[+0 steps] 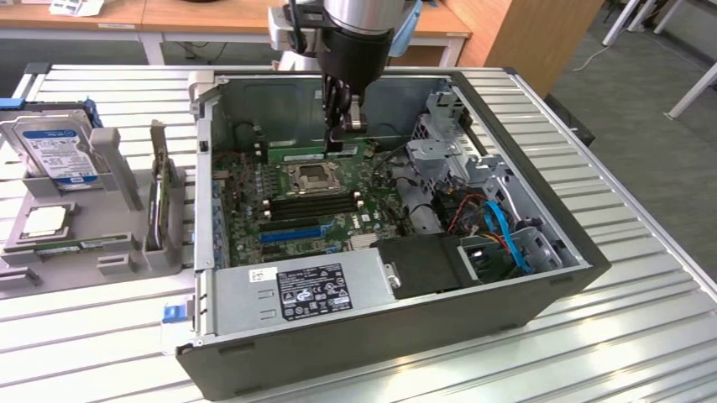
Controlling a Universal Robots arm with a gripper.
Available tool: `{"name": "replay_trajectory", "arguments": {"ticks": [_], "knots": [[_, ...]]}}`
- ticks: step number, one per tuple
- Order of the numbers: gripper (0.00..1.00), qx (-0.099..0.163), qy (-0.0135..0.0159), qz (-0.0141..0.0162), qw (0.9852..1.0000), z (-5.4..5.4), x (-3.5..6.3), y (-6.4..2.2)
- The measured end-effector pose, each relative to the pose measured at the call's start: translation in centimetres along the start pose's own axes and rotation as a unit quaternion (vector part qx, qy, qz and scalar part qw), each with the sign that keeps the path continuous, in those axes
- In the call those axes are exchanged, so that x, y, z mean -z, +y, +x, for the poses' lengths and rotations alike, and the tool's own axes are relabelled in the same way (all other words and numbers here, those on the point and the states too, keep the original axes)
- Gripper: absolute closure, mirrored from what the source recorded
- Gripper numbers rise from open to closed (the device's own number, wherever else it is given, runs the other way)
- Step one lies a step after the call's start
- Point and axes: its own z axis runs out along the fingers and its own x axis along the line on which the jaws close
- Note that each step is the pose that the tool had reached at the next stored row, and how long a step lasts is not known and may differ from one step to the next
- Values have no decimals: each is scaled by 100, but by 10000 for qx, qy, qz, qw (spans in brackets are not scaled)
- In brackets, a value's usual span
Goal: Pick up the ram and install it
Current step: 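Insert the ram into the slot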
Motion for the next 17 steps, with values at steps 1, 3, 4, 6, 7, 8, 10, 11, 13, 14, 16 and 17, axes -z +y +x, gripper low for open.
{"name": "replay_trajectory", "arguments": {"ticks": [1, 3, 4, 6, 7, 8, 10, 11, 13, 14, 16, 17], "knots": [[88, 0, 0, 0, 10000, 1, -12, -1], [88, 0, 0, 0, 10000, 2, -35, -2], [88, 0, 1, 0, 10000, 3, -46, -2], [88, -1, 1, 0, 10000, 4, -70, -3], [88, -1, 0, 0, 10000, 5, -81, -3], [88, -1, 0, 0, 10000, 6, -93, -4], [88, -1, 0, 0, 10000, 7, -118, -6], [88, 0, 0, 0, 10000, 8, -130, -6], [88, 0, 1, 0, 10000, 10, -156, -8], [88, 0, 0, 0, 10000, 11, -169, -9], [88, 0, 0, 0, 10000, 14, -194, -10], [88, 0, 0, 0, 10000, 15, -207, -10]]}}
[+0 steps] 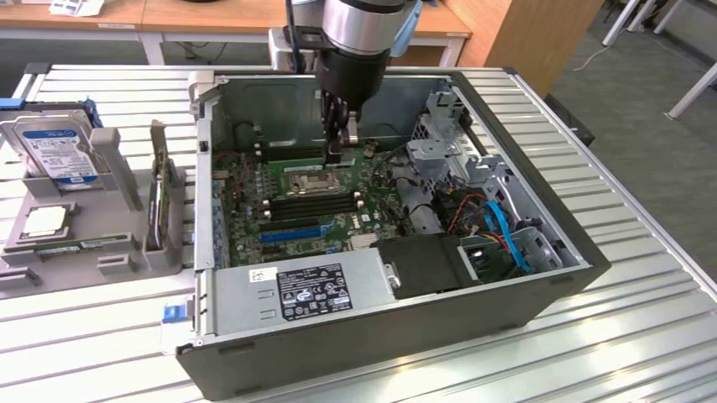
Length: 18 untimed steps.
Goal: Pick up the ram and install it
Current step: 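Insert the ram into the slot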
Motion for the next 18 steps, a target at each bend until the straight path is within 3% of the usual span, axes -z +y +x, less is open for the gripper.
{"name": "replay_trajectory", "arguments": {"ticks": [13, 18], "knots": [[88, 0, 0, 0, 10000, 12, -157, -8], [88, 0, 1, 0, 10000, 13, -166, -8]]}}
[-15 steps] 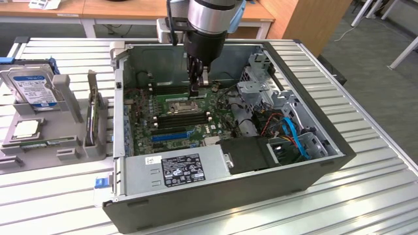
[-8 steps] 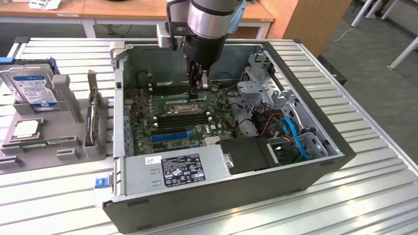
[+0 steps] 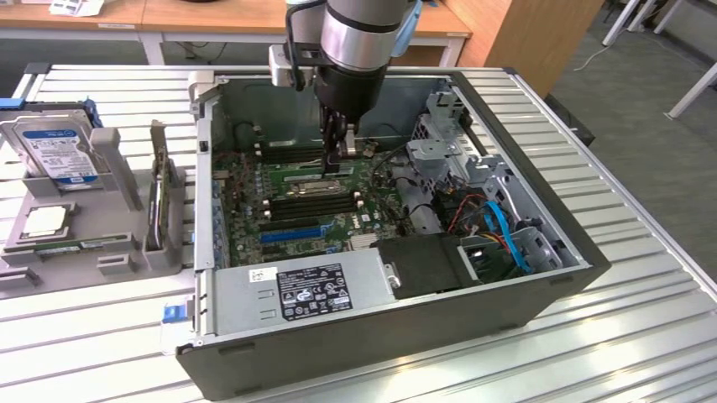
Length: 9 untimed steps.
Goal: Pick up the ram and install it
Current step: 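Insert the ram into the slot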
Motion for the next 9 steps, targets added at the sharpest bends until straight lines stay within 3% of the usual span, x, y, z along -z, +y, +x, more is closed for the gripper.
{"name": "replay_trajectory", "arguments": {"ticks": [9], "knots": [[88, 0, -1, 0, 10000, 30, -2, -1]]}}
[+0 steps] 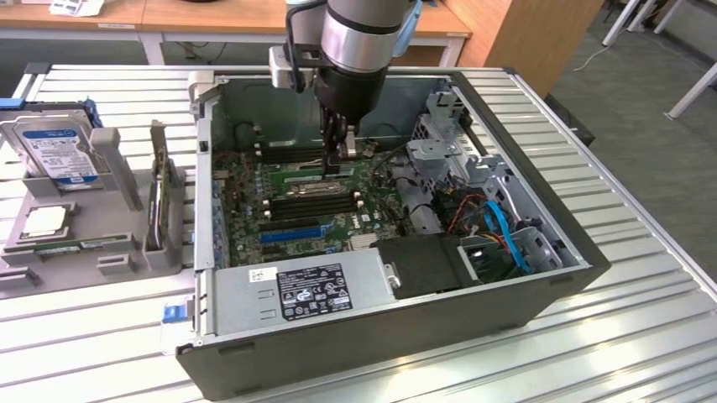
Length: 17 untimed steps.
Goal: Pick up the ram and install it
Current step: 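Insert the ram into the slot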
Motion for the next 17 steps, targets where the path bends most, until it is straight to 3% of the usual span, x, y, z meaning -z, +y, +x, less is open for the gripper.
{"name": "replay_trajectory", "arguments": {"ticks": [17], "knots": [[88, 0, 0, 0, 10000, 29, -52, -3]]}}
